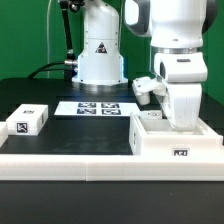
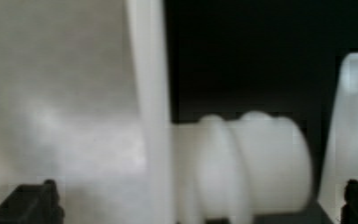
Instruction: Assemble cabinet
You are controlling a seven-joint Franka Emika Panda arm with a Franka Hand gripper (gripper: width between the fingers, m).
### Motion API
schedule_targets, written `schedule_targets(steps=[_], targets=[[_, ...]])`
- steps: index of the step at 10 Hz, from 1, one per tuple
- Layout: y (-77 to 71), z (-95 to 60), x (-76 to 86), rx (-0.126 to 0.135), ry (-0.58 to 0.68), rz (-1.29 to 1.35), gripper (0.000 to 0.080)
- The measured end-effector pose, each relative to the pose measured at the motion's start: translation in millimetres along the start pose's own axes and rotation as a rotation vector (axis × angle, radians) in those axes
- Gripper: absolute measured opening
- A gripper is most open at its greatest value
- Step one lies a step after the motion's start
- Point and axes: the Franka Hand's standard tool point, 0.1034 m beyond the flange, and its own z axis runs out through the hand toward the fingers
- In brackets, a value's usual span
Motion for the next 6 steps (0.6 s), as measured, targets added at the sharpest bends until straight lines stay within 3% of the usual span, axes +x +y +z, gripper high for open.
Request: schedule_targets(steps=[4,6], targets=[[-21.4,-37.8,10.4,-0.019,-0.017,0.048,0.0797],[-38.7,-45.2,20.9,-0.029,-0.013,0.071,0.0797]])
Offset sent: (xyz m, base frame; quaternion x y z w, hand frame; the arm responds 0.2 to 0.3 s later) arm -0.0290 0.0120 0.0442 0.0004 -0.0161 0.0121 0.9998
